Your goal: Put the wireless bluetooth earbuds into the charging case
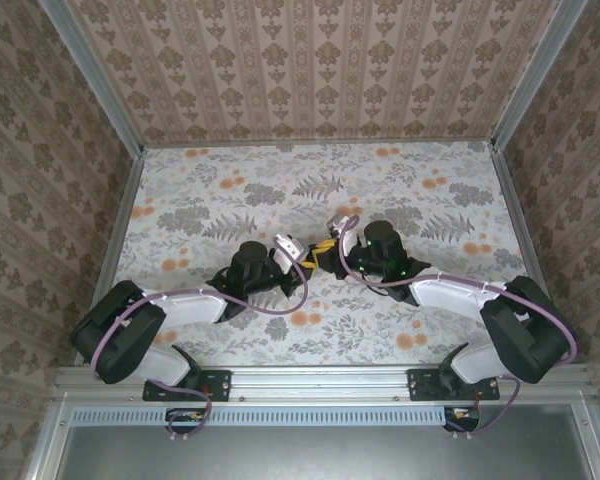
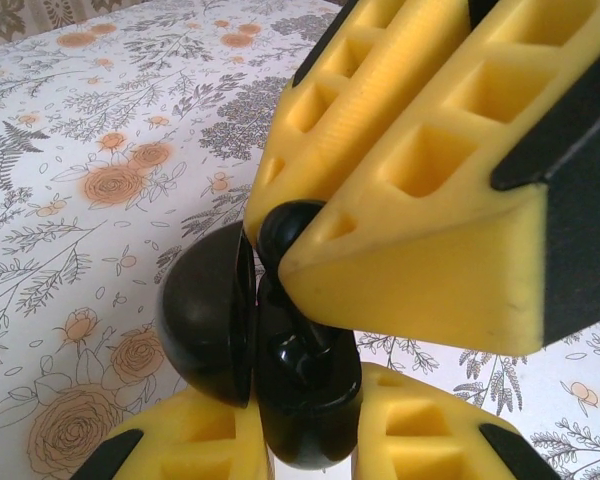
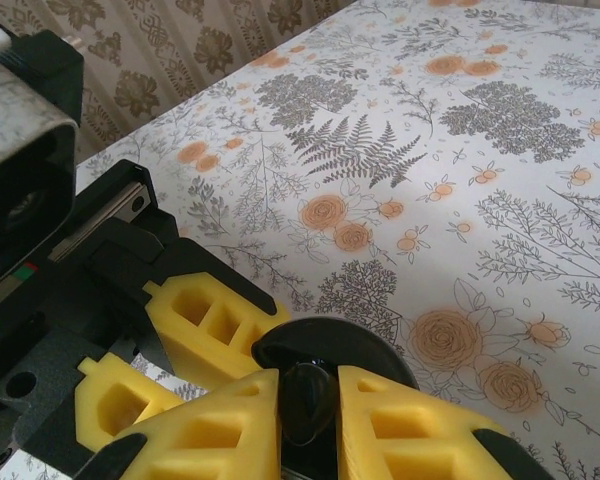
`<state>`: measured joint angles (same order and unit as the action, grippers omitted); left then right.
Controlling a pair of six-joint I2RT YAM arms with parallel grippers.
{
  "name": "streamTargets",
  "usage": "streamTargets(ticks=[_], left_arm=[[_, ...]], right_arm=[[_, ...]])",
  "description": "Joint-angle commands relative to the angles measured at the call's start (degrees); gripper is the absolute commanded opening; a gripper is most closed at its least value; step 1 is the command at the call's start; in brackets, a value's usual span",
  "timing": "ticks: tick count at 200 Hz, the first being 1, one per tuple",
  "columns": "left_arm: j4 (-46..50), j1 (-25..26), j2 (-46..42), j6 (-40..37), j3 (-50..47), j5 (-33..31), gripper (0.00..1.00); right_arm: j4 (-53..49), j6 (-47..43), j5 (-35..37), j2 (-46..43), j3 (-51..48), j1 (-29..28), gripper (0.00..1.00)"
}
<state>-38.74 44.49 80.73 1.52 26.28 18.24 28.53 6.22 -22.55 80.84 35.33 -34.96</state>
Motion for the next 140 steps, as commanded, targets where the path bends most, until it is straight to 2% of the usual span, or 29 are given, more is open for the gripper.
streamTargets(ticks=[1, 93, 140], left_arm=[[-3.27, -0.55, -2.37, 0.02, 0.5, -0.75, 0.13], [-3.18, -0.37, -2.15, -0.72, 0.96, -0.31, 0.13], [-3.19, -0.28, -2.12, -0.9, 1.15, -0.31, 0.13]], right_arm=[[-2.99, -1.46, -0.96, -0.68, -1.58, -0.98, 0.21], [-2.51, -1.73, -4.0, -0.68, -1.36, -1.34, 0.22], [-2.89, -1.24, -4.09, -0.68, -1.05, -1.37, 0.27]])
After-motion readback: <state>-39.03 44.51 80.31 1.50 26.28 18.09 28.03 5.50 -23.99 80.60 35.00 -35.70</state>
